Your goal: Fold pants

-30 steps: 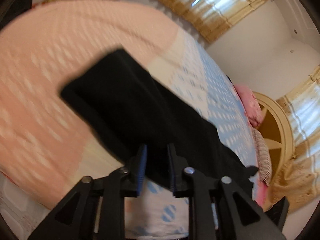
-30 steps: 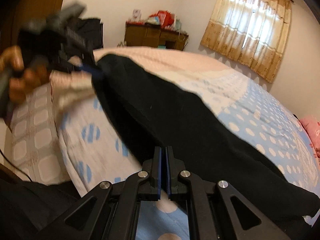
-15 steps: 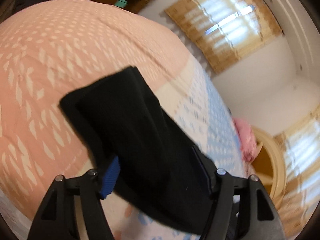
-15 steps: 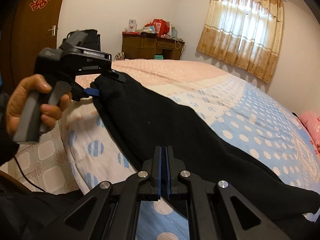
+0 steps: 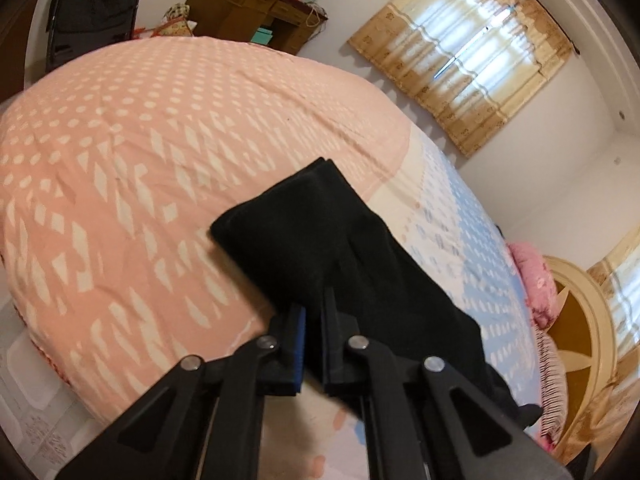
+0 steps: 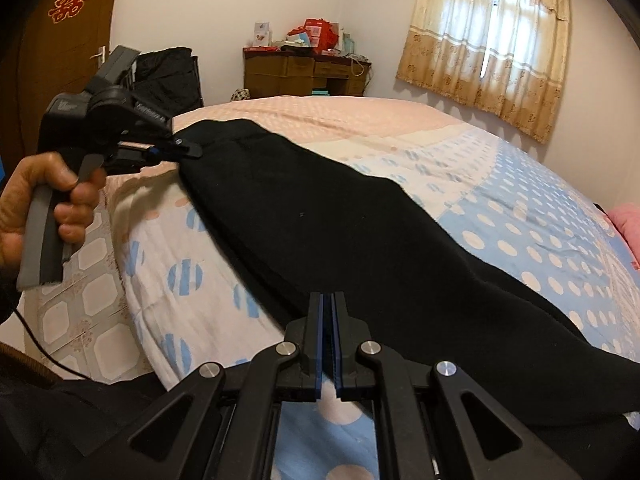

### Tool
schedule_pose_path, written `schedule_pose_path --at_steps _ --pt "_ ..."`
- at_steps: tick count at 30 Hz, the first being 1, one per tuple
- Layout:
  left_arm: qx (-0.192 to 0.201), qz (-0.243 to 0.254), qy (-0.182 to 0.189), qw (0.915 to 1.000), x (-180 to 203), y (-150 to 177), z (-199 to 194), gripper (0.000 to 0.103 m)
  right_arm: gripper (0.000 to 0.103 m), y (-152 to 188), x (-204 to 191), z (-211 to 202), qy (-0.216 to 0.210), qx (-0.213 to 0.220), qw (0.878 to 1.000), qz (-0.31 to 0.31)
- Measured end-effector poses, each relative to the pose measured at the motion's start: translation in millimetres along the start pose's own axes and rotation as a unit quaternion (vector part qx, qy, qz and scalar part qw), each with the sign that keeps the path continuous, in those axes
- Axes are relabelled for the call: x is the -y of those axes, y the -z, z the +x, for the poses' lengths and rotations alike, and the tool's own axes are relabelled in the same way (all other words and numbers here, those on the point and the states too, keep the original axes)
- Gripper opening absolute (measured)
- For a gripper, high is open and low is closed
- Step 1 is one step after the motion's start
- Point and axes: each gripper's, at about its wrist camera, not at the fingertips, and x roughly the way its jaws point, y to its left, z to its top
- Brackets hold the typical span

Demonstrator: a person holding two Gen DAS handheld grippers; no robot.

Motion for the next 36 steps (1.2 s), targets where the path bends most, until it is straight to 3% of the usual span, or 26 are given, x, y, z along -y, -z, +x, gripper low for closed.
schedule_pose_path --at_steps 6,9,11,13,15,18,21,25,26,30,33,36 --pt "-0.018 0.043 -0.044 0.9980 12 -4 4 0.013 0.004 5 13 12 -0.005 -0.020 0.999 0.035" --pt "-0.020 0.063 -0.082 0.9945 22 -8 -4 0.024 0.004 7 28 16 -0.026 -0.035 0.996 0.075" --pt "0.022 0.093 -0.149 0.9842 35 -9 -17 0.050 0.005 3 45 11 -0.044 -0.022 0.993 0.108" --pt "0.062 0.114 -0.182 0.9747 44 -11 -30 0.052 0.005 -3 65 10 -0.071 -0.015 0.987 0.144" --pt "0.085 0.127 -0.171 0.9733 55 -15 -38 0.052 0.006 -10 89 13 -0.102 -0.012 0.977 0.185" --pt "0.089 0.163 -0.139 0.9728 78 -18 -28 0.053 0.006 -25 121 25 -0.130 -0.003 0.966 0.223" --pt "0.077 0.176 -0.109 0.9752 97 -12 -4 0.054 0.006 -45 143 49 -0.150 -0.013 0.959 0.240" --pt "0.037 0.184 -0.121 0.9747 103 9 28 0.054 0.006 -57 165 79 -0.215 -0.026 0.930 0.296" --pt "0.035 0.191 -0.129 0.9725 102 18 31 0.054 0.007 -59 166 88 -0.231 -0.029 0.924 0.304" --pt "0.033 0.220 -0.162 0.9613 97 38 41 0.055 0.009 -68 162 115 -0.245 -0.053 0.924 0.288" --pt "0.040 0.254 -0.160 0.9531 101 47 39 0.068 0.014 -71 158 130 -0.258 -0.072 0.921 0.282" --pt "0.043 0.286 -0.162 0.9434 107 56 43 0.081 0.034 -69 159 131 -0.271 -0.073 0.914 0.292"
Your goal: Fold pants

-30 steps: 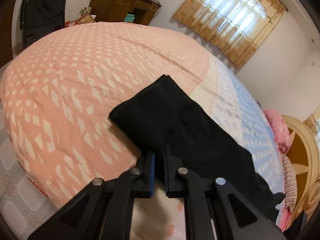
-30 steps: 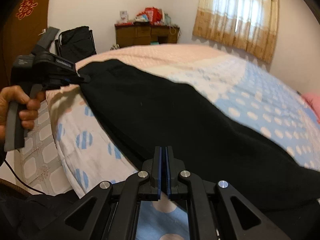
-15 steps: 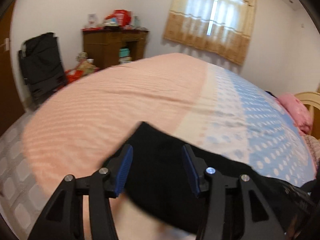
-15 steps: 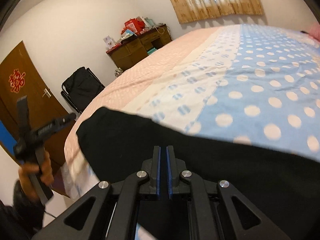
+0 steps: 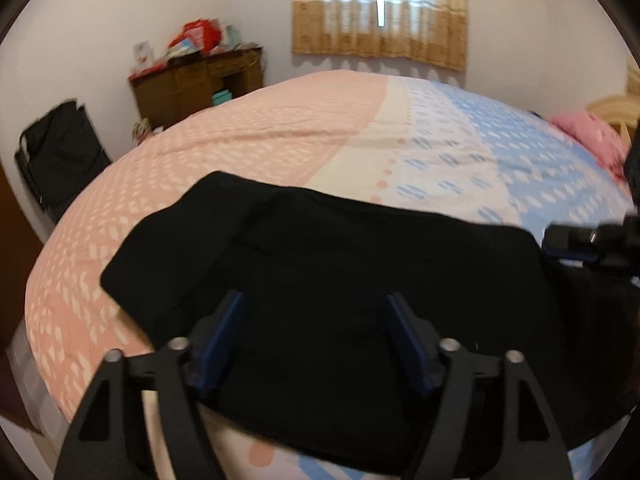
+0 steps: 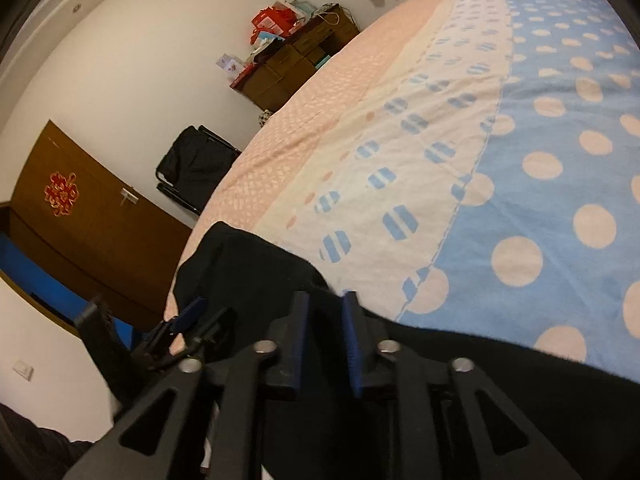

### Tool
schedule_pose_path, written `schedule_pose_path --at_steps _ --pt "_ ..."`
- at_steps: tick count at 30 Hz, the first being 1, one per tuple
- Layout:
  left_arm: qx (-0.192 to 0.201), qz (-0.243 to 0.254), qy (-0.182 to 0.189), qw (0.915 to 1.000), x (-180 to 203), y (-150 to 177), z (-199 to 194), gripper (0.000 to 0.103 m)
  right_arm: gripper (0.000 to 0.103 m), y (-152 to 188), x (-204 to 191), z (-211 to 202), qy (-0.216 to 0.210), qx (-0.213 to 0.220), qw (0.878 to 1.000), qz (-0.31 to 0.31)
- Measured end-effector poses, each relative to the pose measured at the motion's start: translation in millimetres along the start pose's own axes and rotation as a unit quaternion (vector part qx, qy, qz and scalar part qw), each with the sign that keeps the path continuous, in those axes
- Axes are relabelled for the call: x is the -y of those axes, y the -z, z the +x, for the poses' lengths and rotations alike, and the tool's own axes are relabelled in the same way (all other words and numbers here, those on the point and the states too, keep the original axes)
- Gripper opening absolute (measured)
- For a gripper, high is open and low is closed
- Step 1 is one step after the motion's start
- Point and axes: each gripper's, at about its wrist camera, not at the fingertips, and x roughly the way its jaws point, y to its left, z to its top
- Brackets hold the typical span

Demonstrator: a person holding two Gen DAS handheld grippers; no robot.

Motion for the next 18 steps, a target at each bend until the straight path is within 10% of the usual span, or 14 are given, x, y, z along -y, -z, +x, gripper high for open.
schedule_pose_path --at_steps 2,18 --pt "0.006 0.013 -0.009 0.9998 5 2 -1 0.086 0.057 6 0 -1 0.001 0.002 1.000 -0.003" --pt "0.026 -0.029 0.029 0.9988 -6 4 -3 0.088 0.056 18 -23 3 0.044 -0.107 0.987 -0.116"
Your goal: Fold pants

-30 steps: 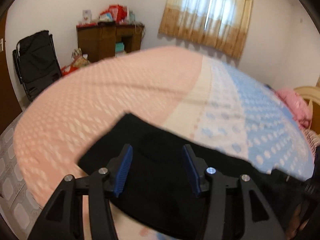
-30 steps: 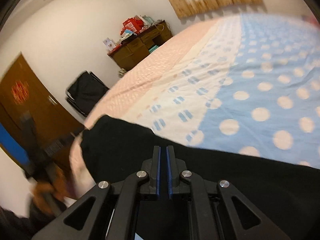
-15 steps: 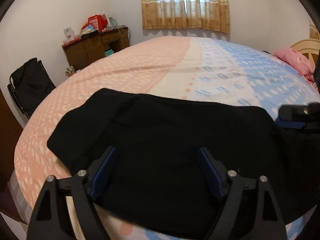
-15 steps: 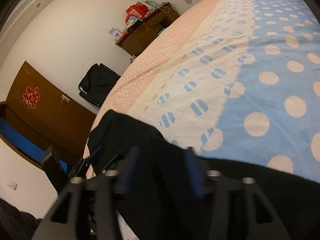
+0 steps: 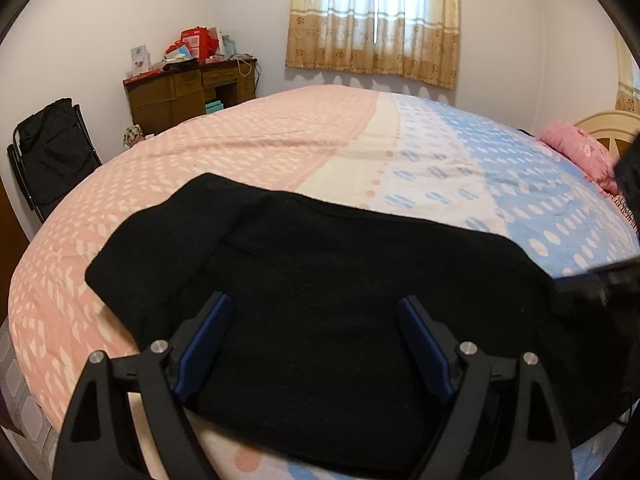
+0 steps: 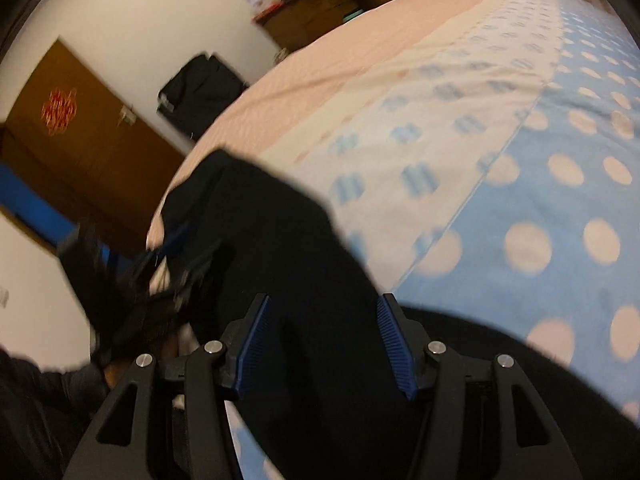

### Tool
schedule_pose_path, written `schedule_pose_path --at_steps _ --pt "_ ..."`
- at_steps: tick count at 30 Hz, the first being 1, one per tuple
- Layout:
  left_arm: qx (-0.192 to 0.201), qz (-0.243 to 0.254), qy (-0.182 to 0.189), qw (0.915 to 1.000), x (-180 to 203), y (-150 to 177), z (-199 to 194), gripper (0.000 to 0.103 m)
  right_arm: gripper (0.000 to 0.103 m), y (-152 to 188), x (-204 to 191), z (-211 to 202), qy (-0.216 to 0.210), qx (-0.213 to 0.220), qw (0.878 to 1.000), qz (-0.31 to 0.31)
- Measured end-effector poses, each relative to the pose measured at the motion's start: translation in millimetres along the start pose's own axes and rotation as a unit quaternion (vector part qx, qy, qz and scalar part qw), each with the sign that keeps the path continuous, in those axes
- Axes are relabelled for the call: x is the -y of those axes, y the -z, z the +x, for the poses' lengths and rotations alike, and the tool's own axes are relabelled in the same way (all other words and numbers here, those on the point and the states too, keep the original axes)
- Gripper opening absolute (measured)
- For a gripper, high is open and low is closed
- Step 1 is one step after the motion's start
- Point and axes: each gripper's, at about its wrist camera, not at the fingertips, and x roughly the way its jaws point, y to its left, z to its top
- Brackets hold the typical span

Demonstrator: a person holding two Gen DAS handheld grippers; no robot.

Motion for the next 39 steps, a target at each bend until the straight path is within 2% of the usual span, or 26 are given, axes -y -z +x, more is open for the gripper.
schedule_pose_path --at_steps 2,5,7,8,9,12,15,18,23,27,29,31,32,34,36,39 --pt "0.000 0.001 -0.002 1.0000 2 0 1 0.088 0.057 7 -6 -5 0.004 0.004 1.000 -0.004" --pt "0.000 0.001 -0.001 1.0000 2 0 1 0.088 0.057 7 1 -3 -0.036 0.005 0.999 0.026" --pt "-0.001 0.000 0.001 1.0000 2 0 1 0.089 0.056 2 5 -2 -0.015 0.008 1.000 0.023" --pt "-0.001 -0.002 0.002 1.0000 2 0 1 0.089 0.056 -3 9 -2 0.018 0.020 0.999 0.018" --pt "-0.001 -0.002 0.003 1.0000 2 0 1 0.089 0.056 -7 11 0 0.020 0.022 0.999 0.021" --pt "-0.002 -0.003 0.002 1.0000 3 0 1 0.089 0.058 -13 20 10 -0.055 -0.008 0.997 0.060" --pt "-0.001 -0.005 0.003 1.0000 2 0 1 0.089 0.058 -11 9 12 -0.066 -0.033 0.997 0.030" --pt "-0.003 -0.002 0.003 1.0000 3 0 1 0.090 0.058 -8 3 5 -0.100 -0.044 0.994 0.019" --pt "-0.005 -0.002 0.004 1.0000 3 0 3 0.091 0.058 -1 -7 -10 -0.068 -0.052 0.996 -0.028" --pt "-0.005 0.002 -0.001 1.0000 4 -1 3 0.092 0.058 -1 9 -2 -0.047 -0.060 0.997 -0.004" --pt "-0.006 0.002 0.000 1.0000 4 -2 3 0.092 0.058 -8 14 -2 -0.032 -0.039 0.999 0.006" --pt "-0.007 0.000 0.002 1.0000 4 -2 3 0.092 0.058 -15 22 -3 -0.043 -0.015 0.999 0.022" --pt "-0.008 0.000 0.003 1.0000 4 -3 3 0.092 0.058 -16 24 -1 -0.044 -0.018 0.999 0.025" --pt "-0.007 0.000 0.002 1.0000 5 -3 3 0.092 0.058 -13 21 6 -0.046 -0.045 0.998 0.021" --pt "-0.007 0.002 0.002 1.0000 6 -3 4 0.093 0.058 -7 8 8 -0.064 -0.069 0.996 -0.009" --pt "-0.008 0.005 -0.002 1.0000 8 -2 5 0.094 0.058 -2 -3 2 -0.084 -0.080 0.993 -0.028"
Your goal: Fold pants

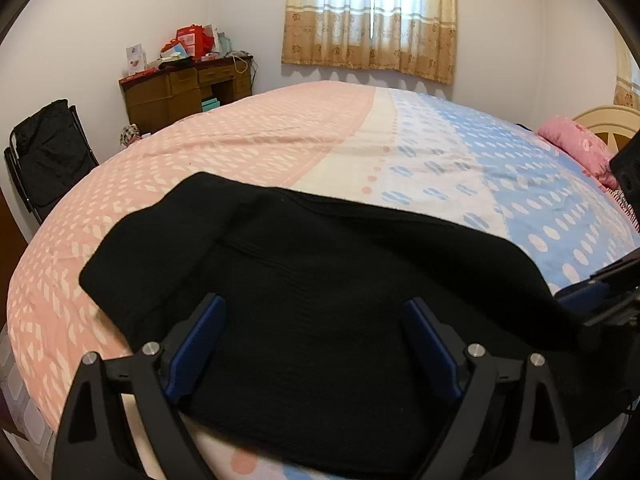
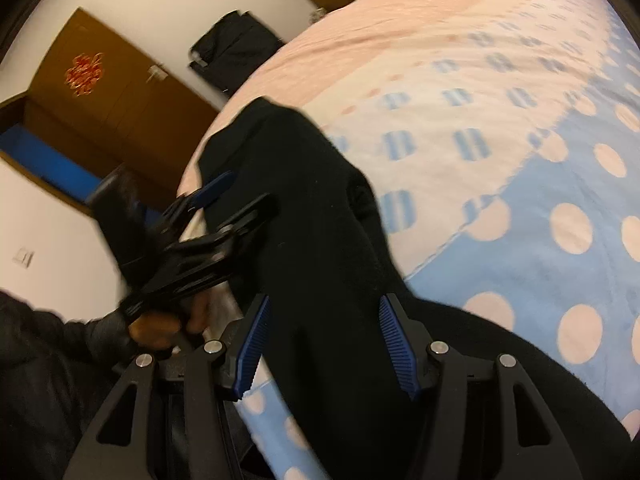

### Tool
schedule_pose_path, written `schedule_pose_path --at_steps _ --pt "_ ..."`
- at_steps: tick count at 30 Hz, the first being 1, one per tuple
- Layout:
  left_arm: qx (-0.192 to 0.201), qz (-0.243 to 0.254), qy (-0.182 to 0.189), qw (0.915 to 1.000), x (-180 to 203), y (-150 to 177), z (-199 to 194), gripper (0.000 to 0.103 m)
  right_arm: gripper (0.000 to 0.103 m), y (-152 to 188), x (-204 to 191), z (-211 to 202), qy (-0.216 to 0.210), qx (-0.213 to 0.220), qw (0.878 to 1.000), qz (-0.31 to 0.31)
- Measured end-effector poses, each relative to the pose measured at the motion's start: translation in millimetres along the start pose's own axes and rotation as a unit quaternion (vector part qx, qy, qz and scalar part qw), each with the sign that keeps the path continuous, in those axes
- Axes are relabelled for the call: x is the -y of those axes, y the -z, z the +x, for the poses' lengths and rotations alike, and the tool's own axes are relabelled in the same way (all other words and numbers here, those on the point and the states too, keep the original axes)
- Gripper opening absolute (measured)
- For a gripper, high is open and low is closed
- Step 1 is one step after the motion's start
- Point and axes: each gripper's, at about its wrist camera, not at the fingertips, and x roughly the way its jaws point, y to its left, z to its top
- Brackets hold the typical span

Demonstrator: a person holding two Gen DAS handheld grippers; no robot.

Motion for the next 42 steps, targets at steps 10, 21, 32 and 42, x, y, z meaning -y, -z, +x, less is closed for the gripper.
schedule_pose_path --at_steps 10,21,32,42 --pt "0.000 -0.001 0.001 1.0000 1 0 1 0.094 0.058 -18 18 13 -0.029 0.057 0.997 0.048" --pt "0.001 -0.003 0.003 1.0000 2 0 2 0.095 0.058 -6 24 1 -0.004 0.069 0.996 0.058" --pt "0.000 -0.002 0.001 1.0000 2 0 2 0.095 0.058 -12 -7 14 0.031 0.055 0.998 -0.009" --pt "0.003 -0.007 0.005 1.0000 0 1 3 0.095 0.059 -26 0 41 -0.053 0.036 0.997 0.034"
